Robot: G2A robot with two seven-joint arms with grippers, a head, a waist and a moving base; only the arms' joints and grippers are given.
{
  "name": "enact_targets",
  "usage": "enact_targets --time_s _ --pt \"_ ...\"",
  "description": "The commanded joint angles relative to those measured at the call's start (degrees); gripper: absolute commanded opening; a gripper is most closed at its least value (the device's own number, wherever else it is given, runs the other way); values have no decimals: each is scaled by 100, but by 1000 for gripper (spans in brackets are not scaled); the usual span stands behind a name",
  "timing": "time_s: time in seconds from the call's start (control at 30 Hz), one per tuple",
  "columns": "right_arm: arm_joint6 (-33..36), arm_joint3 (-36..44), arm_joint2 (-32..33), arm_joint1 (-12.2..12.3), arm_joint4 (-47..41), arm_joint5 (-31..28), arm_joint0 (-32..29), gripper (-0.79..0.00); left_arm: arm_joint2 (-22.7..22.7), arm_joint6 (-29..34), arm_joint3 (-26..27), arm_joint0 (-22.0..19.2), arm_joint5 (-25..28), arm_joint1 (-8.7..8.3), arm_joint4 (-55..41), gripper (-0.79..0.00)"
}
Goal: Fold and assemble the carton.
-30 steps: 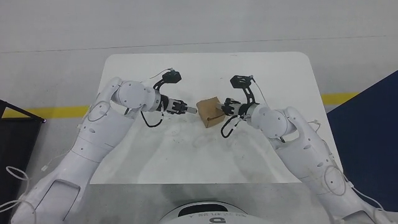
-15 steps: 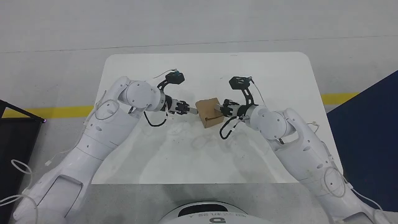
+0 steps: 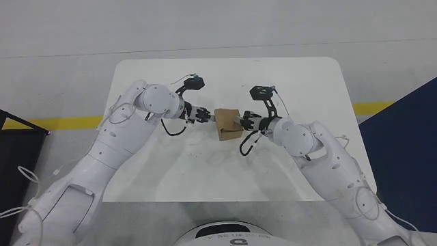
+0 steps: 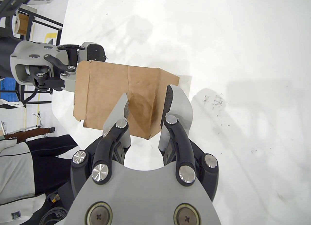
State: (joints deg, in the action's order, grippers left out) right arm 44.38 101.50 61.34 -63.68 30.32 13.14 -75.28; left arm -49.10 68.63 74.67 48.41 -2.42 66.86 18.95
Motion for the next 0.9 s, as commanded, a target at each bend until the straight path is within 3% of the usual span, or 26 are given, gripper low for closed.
enact_targets --time_s 0.0,0.17,0.33,0.87 --pt "6 -7 17 -1 -14 11 -3 -453 -145 -14 22 87 -24 -54 30 0" --pt "30 -38 -4 -11 -3 17 21 -465 -660 -4 294 372 93 -219 -76 0" --pt "49 -72 -67 -27 51 32 65 -468 -870 32 688 575 79 -304 -62 0" --pt "64 -64 -16 -51 -122 91 19 -459 -287 21 456 244 63 -173 137 0"
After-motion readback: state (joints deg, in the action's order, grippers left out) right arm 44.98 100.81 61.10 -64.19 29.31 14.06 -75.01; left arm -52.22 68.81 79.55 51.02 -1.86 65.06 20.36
